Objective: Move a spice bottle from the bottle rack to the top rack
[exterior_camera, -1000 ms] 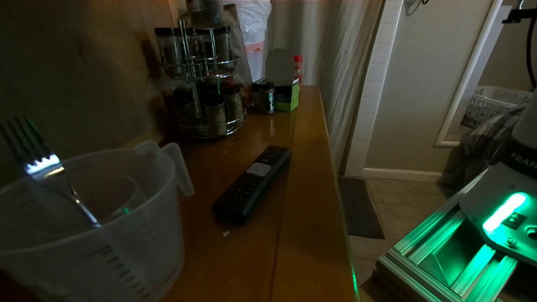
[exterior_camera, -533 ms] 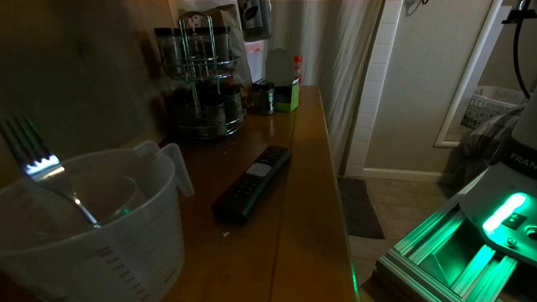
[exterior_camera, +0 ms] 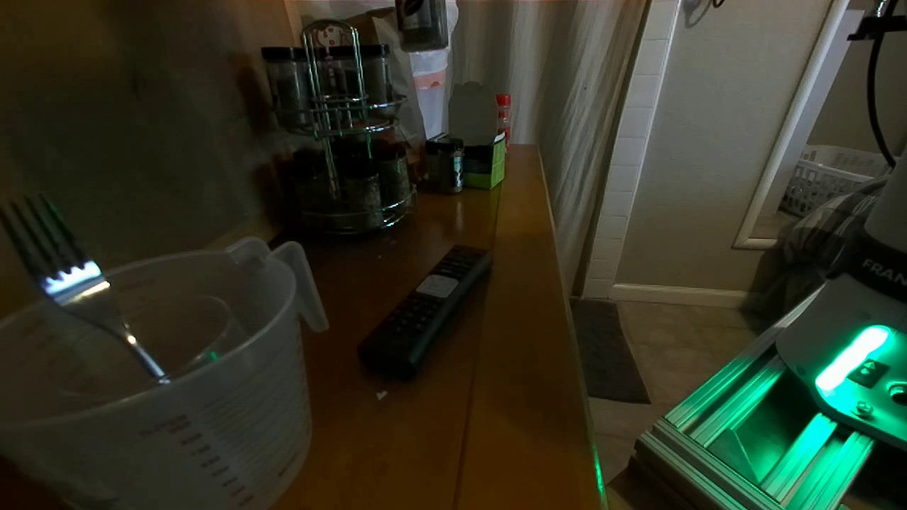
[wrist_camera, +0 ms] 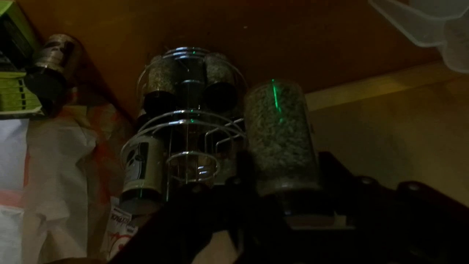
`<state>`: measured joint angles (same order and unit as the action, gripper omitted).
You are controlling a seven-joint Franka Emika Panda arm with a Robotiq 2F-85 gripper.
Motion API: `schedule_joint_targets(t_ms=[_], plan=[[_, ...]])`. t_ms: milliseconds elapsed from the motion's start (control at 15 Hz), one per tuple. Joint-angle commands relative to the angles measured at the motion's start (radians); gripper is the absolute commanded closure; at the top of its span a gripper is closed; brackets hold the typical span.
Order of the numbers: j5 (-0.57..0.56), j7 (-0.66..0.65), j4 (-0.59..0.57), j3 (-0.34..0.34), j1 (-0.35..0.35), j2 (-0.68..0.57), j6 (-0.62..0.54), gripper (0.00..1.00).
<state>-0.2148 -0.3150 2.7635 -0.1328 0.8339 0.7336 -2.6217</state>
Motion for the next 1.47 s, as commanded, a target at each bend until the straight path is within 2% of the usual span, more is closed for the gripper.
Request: schedule_joint_targets(t_ms=[0,267,600,867,1400], plan=[[-0.055,0.049,0.0,-0.066,-0.042,-0.017,-0.127,0.76],[-0.054,0.123,0.001,-0.17,-0.023,-0.066,-0.23,0.76],[-0.031,0.168,0.007,-0.289,0.06,-0.192,-0.373,0.76],[-0.048,0.156,0.008,-0.306,0.079,-0.284,-0.471,0.76],[-0.062,0.154,0.003,-0.24,-0.024,-0.386,-0.631,0.76]])
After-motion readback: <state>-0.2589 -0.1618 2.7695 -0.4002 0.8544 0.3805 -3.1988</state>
